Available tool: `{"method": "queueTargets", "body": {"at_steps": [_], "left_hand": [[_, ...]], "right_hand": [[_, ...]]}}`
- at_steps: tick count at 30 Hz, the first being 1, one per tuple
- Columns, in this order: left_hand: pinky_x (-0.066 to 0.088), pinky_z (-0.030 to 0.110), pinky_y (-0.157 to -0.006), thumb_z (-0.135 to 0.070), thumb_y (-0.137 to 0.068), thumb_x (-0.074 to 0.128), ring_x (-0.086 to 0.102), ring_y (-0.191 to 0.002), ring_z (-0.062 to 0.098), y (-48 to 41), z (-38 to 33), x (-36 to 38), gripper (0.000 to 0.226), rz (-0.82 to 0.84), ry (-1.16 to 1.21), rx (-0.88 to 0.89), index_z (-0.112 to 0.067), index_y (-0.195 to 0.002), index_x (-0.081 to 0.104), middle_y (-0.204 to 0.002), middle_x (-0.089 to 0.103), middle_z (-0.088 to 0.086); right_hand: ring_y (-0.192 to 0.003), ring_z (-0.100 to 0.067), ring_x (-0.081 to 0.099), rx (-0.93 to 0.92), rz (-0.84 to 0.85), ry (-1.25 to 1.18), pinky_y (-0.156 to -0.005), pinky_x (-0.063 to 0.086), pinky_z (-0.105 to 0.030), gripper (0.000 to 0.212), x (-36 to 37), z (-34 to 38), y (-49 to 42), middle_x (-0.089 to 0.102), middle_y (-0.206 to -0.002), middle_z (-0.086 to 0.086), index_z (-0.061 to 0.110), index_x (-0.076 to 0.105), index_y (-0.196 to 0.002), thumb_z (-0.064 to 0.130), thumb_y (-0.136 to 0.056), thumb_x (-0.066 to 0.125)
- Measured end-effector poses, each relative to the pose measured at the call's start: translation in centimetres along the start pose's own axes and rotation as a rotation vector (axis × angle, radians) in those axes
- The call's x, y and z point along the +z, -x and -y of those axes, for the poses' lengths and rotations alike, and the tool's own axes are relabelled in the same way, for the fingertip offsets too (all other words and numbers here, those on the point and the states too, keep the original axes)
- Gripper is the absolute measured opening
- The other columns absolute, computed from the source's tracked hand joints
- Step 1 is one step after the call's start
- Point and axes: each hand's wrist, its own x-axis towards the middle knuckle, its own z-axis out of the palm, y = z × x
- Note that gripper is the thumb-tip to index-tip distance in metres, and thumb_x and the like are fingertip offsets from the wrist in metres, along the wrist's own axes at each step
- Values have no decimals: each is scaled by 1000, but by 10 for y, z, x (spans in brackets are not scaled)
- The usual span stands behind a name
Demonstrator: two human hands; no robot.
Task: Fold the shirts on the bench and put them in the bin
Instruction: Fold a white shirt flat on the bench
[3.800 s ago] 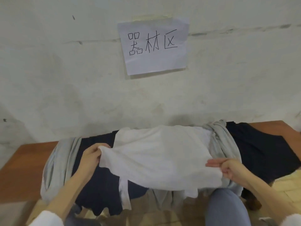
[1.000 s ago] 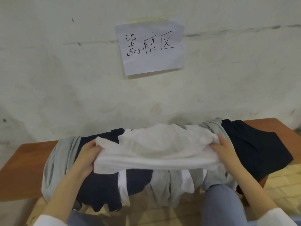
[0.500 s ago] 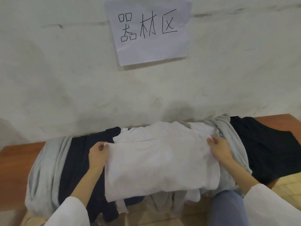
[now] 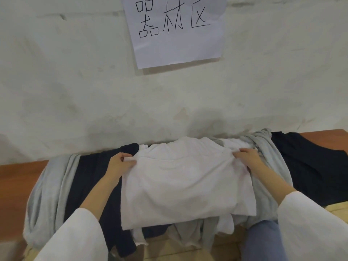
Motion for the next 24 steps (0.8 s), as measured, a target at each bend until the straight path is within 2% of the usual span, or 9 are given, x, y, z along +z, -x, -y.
{"method": "queueTargets", "body": {"at_steps": [2,4,6,9,11,15,20,22,24], "left_hand": [[48,36,-88,-10,-82,70,57,-103,26,-5,-4,-5,21,67,-48,-56,-9,-102,64,-108,61,8],[51,41,-90,-18,-86,67,61,-102,30,-11,-6,-10,15,139,-88,-122,-7,-96,66,-106,65,12],[52,44,-88,-23,-88,65,63,-98,32,-13,-10,-13,19,204,-163,-169,-4,-90,67,-102,67,16],[51,38,-77,-20,-86,66,60,-88,29,-13,-18,-12,17,281,-256,-196,-2,-87,64,-95,65,17],[49,32,-68,-14,-85,65,57,-86,27,-11,-24,-10,10,255,-193,-203,-4,-86,62,-90,61,13],[44,32,-65,-9,-87,62,55,-78,24,-10,-19,-19,10,206,182,-171,-6,-81,55,-85,58,11],[42,37,-77,-10,-87,65,52,-91,27,-23,-10,-31,22,-117,-16,-35,-2,-104,52,-100,54,13],[43,40,-84,-12,-87,66,52,-100,32,-25,-3,-28,34,-158,-32,-54,1,-115,51,-109,53,16],[47,40,-78,-19,-87,67,54,-99,30,-21,3,-26,40,-143,31,-102,-1,-118,50,-117,55,17]], "right_hand": [[-93,-27,57,37,23,-44,-86,46,-42,29,3,6,1,61,-97,-24,-14,62,-105,7,-84,65],[-93,-23,54,72,62,-77,-78,43,-34,19,5,10,2,59,-100,-13,2,63,-102,9,-84,66],[-90,-22,55,49,124,-48,-72,41,-29,16,6,14,2,59,-98,-9,9,62,-100,15,-85,66],[-93,-23,58,-12,208,-14,-80,45,-32,22,5,18,4,60,-103,-7,8,60,-105,15,-85,67],[-96,-21,51,-33,165,54,-81,40,-30,30,3,16,7,53,-103,-5,9,54,-110,11,-84,69],[-91,-22,48,-40,100,117,-77,38,-31,49,0,7,4,48,-99,-10,-14,49,-120,12,-84,69],[-127,-36,43,-57,-25,172,-101,36,-40,61,-11,13,1,45,-139,-21,-6,37,-138,16,-89,65],[-129,-35,42,-49,-34,257,-101,36,-38,64,-10,11,1,43,-142,-20,-3,36,-140,21,-89,65],[-122,-37,48,-47,-58,289,-98,39,-39,60,-7,11,4,49,-135,-22,-7,44,-133,26,-88,65]]}}
